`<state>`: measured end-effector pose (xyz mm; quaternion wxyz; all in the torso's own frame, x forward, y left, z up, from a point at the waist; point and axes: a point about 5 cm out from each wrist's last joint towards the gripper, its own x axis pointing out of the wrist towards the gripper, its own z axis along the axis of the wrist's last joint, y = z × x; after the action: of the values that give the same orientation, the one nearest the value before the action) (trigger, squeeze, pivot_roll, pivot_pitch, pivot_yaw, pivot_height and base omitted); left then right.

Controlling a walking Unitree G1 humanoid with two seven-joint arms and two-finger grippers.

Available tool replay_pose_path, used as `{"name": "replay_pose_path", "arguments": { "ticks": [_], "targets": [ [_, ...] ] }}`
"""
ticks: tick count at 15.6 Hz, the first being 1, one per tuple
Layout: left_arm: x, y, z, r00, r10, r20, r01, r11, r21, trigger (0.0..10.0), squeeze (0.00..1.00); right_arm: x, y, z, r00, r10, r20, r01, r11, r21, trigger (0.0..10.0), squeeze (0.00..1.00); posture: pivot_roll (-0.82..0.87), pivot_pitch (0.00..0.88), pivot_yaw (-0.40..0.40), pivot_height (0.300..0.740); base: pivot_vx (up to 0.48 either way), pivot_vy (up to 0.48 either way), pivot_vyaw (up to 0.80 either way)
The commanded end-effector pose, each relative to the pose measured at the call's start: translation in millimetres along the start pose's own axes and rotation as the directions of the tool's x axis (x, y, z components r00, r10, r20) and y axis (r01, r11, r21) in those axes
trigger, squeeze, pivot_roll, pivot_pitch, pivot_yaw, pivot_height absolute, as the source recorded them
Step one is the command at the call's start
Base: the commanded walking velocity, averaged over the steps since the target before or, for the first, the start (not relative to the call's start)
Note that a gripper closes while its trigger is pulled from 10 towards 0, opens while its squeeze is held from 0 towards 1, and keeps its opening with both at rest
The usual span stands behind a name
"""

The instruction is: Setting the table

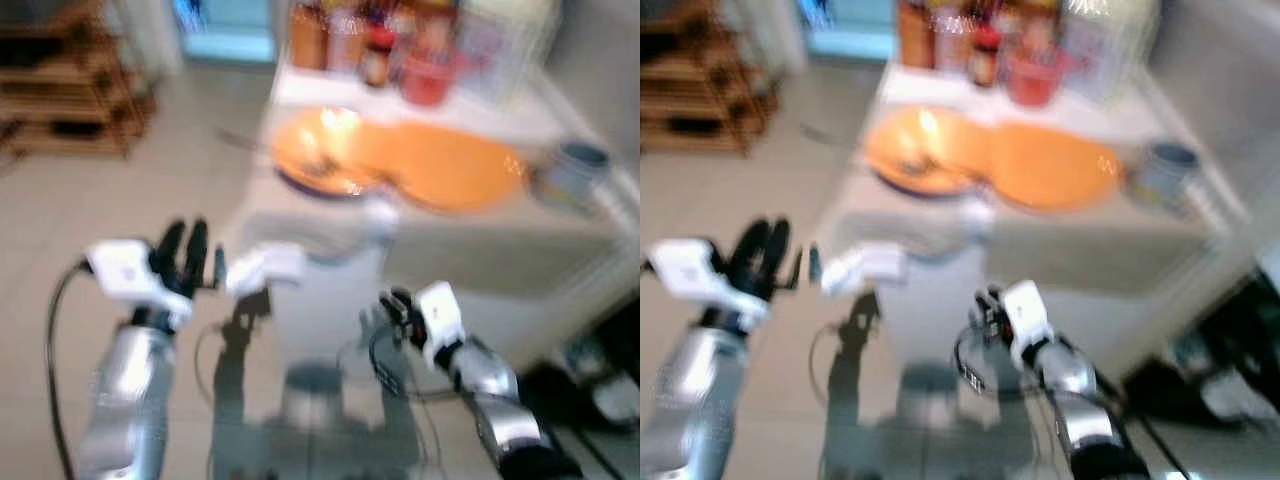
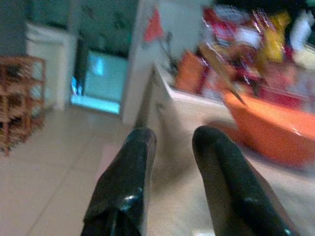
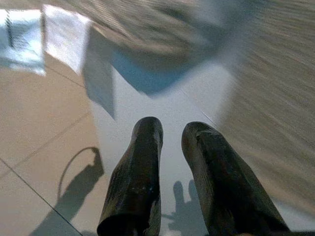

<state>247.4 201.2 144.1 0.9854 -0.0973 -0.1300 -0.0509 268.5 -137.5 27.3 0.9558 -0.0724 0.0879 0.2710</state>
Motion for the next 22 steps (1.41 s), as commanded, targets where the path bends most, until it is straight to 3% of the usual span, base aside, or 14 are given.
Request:
{"name": "replay_pose_path", "arguments": {
  "ticks": [1,4,5,7,8,9,10,11,15,17,19,20,21,22],
  "targets": [
    [-1.5,6.8,11.8,0.999,-0.005,0.040,0.005,1.000,-0.020,10.0,1.00,3.8,3.8,4.2,1.000,0.022,0.018,-0.022,1.000,-0.003,10.0,0.00,-0.03,0.077,-0.027,0.740,0.000,0.000,0.00],
    [-3.9,15.2,39.9,0.987,-0.035,0.157,0.044,0.998,-0.054,10.0,1.00,3.7,3.7,4.0,1.000,0.022,0.017,-0.022,1.000,-0.002,10.0,0.00,-0.03,0.076,-0.027,0.740,0.000,0.000,0.00],
    [-2.0,4.1,48.8,0.972,-0.152,0.177,0.163,0.985,-0.051,10.0,1.00,3.9,4.0,3.7,1.000,0.025,0.016,-0.025,1.000,0.003,10.0,0.00,-0.02,0.074,-0.032,0.740,0.000,0.000,0.00],
    [0.3,-24.7,56.2,0.903,-0.385,0.192,0.409,0.906,-0.109,10.0,1.00,4.3,4.7,3.2,0.999,0.032,0.016,-0.032,0.999,0.010,10.0,0.00,-0.02,0.071,-0.034,0.740,0.000,0.000,0.00],
    [0.1,-30.0,57.3,0.881,-0.434,0.190,0.459,0.880,-0.121,10.0,1.00,4.5,5.0,3.1,0.999,0.033,0.016,-0.034,0.999,0.012,10.0,0.00,-0.02,0.070,-0.031,0.740,0.000,0.000,0.00],
    [-3.2,-37.9,55.4,0.834,-0.530,0.155,0.549,0.826,-0.127,10.0,1.00,4.5,5.4,2.7,0.999,0.034,0.015,-0.034,0.999,0.015,10.0,0.00,-0.03,0.068,-0.029,0.740,0.000,0.000,0.00],
    [-5.0,-38.3,52.4,0.820,-0.557,0.129,0.571,0.811,-0.126,10.0,0.80,4.1,5.3,2.4,0.999,0.033,0.015,-0.033,0.999,0.018,10.0,0.00,-0.03,0.068,-0.027,0.740,0.000,0.000,0.00],
    [-4.3,-34.5,48.4,0.823,-0.559,0.103,0.568,0.815,-0.117,10.0,0.00,3.6,5.0,1.8,0.999,0.030,0.014,-0.030,0.999,0.023,10.0,0.00,-0.03,0.069,-0.026,0.740,0.000,0.000,0.00],
    [17.5,-33.4,24.9,0.853,-0.518,-0.061,0.520,0.854,0.021,10.0,0.00,4.3,4.2,2.2,0.999,0.038,0.012,-0.038,0.999,0.022,10.0,0.00,-0.02,0.068,-0.033,0.740,0.000,0.000,0.00],
    [41.6,-28.7,20.0,0.907,-0.418,-0.046,0.420,0.903,0.093,10.0,0.96,4.3,4.4,1.2,0.999,0.046,0.003,-0.046,0.999,0.027,10.0,0.00,-0.04,0.068,-0.027,0.740,0.000,0.000,-0.80],
    [51.2,-29.8,27.8,0.918,-0.396,0.007,0.393,0.914,0.097,10.0,0.93,3.5,4.7,2.4,0.998,0.056,0.014,-0.056,0.998,0.021,10.0,0.00,-0.04,0.069,-0.025,0.740,0.000,0.000,-0.80],
    [53.0,-29.9,31.7,0.919,-0.394,0.024,0.390,0.916,0.095,10.0,0.66,3.2,5.4,3.8,0.998,0.065,0.024,-0.065,0.998,0.009,10.0,0.00,-0.05,0.071,-0.024,0.740,0.000,0.000,-0.80],
    [53.2,-29.1,32.8,0.920,-0.391,0.030,0.387,0.917,0.096,10.0,0.22,3.0,5.5,3.9,0.998,0.064,0.026,-0.065,0.998,0.011,10.0,0.00,-0.04,0.072,-0.024,0.740,0.000,0.000,-0.51],
    [52.5,-25.7,33.2,0.928,-0.371,0.031,0.367,0.925,0.095,10.0,0.00,2.9,5.3,4.1,0.998,0.063,0.028,-0.063,0.998,0.014,10.0,0.00,-0.04,0.072,-0.027,0.740,0.000,0.000,0.00]
  ]
}}
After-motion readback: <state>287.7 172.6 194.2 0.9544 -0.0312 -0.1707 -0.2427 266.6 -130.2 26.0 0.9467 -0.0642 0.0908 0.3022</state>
